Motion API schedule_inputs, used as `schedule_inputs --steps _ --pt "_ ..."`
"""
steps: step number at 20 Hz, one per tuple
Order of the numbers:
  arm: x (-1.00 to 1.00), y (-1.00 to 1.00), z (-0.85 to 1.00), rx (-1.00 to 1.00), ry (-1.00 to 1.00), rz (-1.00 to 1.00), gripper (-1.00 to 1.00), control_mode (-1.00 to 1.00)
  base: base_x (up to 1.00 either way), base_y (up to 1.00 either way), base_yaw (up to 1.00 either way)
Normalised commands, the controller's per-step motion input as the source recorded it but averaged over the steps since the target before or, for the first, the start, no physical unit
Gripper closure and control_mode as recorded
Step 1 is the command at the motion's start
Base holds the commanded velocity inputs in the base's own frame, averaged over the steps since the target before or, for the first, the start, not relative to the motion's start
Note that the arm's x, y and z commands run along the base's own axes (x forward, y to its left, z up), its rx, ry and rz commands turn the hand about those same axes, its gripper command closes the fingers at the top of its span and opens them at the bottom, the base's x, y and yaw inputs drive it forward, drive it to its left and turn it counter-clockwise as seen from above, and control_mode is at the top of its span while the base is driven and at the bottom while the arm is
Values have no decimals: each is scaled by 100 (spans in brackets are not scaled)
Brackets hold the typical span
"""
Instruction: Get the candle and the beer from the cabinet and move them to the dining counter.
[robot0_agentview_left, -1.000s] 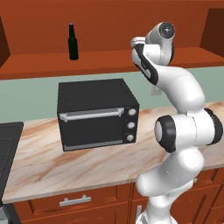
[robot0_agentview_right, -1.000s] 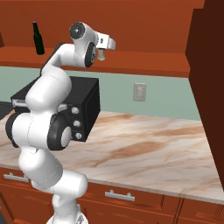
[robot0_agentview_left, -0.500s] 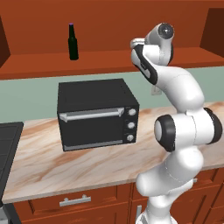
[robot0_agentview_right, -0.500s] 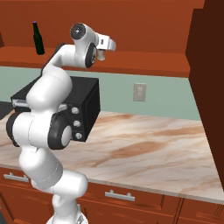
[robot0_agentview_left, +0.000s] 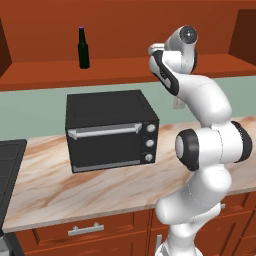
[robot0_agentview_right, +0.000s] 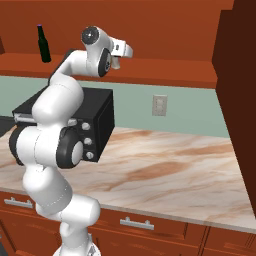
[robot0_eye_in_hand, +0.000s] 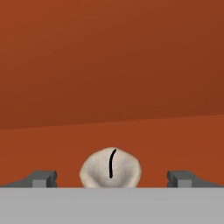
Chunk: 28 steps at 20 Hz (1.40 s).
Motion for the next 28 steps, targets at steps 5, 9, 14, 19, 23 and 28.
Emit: schedule_inputs --steps 5,9,14,19,23,28 --pt "3 0 0 0 0 0 -100 -100 0 0 0" --pt "0 0 0 0 0 0 -100 -100 0 0 0" --pt "0 0 0 0 0 0 -100 -100 0 0 0" --pt "0 0 0 0 0 0 -100 -100 0 0 0" --pt "0 0 0 0 0 0 100 -100 0 0 0" --pt "0 0 0 0 0 0 100 -100 0 0 0"
